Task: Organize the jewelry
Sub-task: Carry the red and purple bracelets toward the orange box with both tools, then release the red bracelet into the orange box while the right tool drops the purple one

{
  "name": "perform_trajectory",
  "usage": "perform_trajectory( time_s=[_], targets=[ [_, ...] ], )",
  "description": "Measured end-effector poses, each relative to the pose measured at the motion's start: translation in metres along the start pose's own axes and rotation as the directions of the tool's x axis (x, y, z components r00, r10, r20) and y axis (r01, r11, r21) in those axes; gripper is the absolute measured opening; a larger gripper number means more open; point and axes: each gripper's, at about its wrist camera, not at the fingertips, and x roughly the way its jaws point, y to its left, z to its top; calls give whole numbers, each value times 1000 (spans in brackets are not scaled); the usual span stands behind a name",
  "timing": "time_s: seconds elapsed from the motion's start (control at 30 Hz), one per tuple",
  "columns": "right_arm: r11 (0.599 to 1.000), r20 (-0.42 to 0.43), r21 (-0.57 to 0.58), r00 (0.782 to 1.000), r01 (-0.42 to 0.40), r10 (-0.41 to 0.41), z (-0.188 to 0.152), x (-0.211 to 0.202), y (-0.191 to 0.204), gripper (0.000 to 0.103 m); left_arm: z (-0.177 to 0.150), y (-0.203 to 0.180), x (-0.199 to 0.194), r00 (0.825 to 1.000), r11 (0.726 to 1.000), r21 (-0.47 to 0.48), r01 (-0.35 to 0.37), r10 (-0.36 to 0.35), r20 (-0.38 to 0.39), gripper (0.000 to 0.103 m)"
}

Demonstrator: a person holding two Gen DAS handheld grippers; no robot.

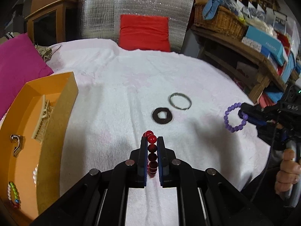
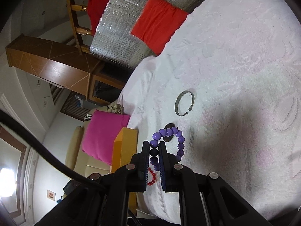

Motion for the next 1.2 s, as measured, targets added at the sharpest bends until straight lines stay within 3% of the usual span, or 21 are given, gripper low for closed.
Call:
perform_trajectory(
  time_s=[0.4,0.53,0.67,0.77,0.9,1.0,1.2],
  targets=[
    [997,-5,-33,997,-75,75,-1,-5,14,11,17,27,-83,993,997,-40,-60,64,102,10],
    [995,-13,-80,998,-66,65,-8,-1,24,11,13,55,-118,984,990,-87,-108,119,135,10],
    [990,-35,-131,998,-50,46,-15,7,34,11,0,97,-156,962,968,-136,-209,229,151,10],
    [982,-66,-188,998,-27,15,-25,21,47,11,-15,128,-176,951,951,-195,-239,270,151,9],
    [966,-126,-255,992,-32,-1,-40,46,74,11,-35,161,-187,946,930,-256,-263,301,122,9],
    [956,-192,-285,981,-62,7,-52,75,101,11,-48,180,-186,952,923,-292,-250,290,101,9],
    [914,-333,-374,943,-157,26,-89,142,169,11,-61,201,-163,966,913,-343,-219,252,53,9]
  ],
)
